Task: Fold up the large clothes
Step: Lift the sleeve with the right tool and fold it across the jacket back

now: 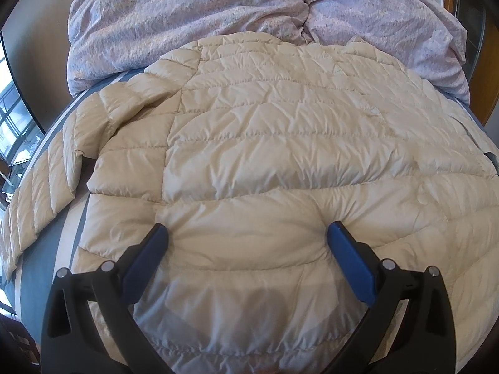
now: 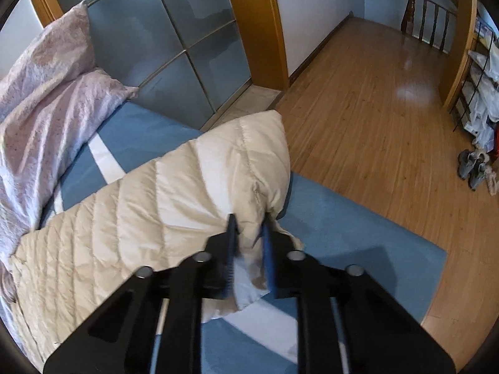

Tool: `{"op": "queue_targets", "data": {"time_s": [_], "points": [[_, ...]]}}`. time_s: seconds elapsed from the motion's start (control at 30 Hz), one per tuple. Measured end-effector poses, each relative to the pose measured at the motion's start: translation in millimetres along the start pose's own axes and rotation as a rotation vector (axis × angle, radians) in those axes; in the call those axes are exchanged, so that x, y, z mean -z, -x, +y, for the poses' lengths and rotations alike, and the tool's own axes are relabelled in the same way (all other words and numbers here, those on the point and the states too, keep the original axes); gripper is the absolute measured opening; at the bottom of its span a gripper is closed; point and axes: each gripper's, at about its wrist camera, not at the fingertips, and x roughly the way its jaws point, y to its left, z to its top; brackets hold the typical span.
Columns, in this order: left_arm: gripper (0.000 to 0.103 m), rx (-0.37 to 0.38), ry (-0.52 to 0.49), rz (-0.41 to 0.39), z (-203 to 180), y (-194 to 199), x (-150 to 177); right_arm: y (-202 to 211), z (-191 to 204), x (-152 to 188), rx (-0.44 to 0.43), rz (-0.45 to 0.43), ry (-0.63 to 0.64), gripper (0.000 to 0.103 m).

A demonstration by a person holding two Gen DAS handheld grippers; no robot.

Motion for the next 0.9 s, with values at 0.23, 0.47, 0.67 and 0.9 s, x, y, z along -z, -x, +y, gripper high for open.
{"op": "queue_targets", "data": {"time_s": [0.23,0.47,0.67,0.9], "points": [[0.101,0.013,0.008,-0.009,0.1,-1.5,1.3,48.9,72.5,8.6,-0.046,-0.121,0.176,0.007],[0.101,0.019,0.012,-0.009,0.7,-1.9,1.5,99.7,196.3,53.4,-0.242,-0.157,0.429,0.007],[0.101,0.021,0.014,-0.009,0.5,-2.3,1.1,108.7,301.4,125.1,-0.399,-0.048,0.620,0.007],[0.101,0.026,0.017,-0.007,0.5,-2.8,0.9,108.8,384.6,227.0,-0.501,0.061,0.820,0.007]]}}
